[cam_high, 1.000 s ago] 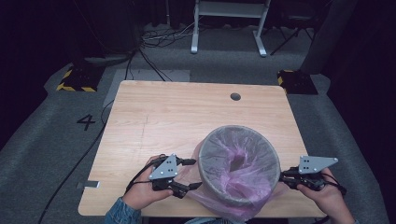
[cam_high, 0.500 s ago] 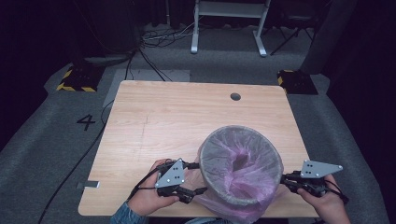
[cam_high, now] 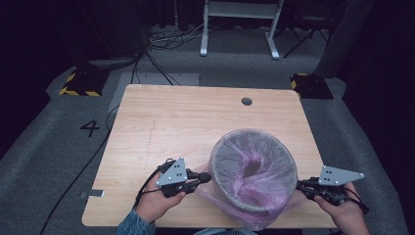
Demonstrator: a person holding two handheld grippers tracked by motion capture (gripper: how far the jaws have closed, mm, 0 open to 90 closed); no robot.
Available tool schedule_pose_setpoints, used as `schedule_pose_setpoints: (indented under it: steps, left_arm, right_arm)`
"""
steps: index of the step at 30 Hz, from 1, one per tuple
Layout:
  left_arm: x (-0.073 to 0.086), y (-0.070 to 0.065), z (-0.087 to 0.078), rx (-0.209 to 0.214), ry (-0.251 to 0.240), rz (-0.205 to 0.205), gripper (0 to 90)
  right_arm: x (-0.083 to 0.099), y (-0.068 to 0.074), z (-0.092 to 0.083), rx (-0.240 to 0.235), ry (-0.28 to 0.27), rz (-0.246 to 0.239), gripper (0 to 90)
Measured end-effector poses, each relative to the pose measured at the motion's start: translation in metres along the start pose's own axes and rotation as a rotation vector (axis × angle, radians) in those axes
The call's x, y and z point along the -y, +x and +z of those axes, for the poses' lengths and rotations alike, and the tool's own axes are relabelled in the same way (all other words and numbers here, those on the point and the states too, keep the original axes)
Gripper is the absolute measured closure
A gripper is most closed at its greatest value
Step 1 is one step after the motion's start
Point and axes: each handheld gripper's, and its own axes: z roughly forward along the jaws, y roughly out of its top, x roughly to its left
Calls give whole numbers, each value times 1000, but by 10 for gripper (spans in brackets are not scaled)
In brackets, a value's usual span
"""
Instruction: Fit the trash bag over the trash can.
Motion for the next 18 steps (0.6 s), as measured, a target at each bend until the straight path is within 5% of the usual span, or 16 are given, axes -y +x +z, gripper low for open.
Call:
schedule_pose_setpoints:
  steps: [4, 8, 18]
  left_arm:
    - [3, 10, -2, -41, 1, -34, 900]
    - [9, 20, 1, -74, 27, -62, 900]
    - [36, 33, 19, -95, 225, -96, 900]
  right_arm:
    - [4, -11, 0, 29, -9, 30, 900]
    - [16, -26, 15, 42, 54, 78, 900]
    - [44, -36, 48, 41, 269, 107, 900]
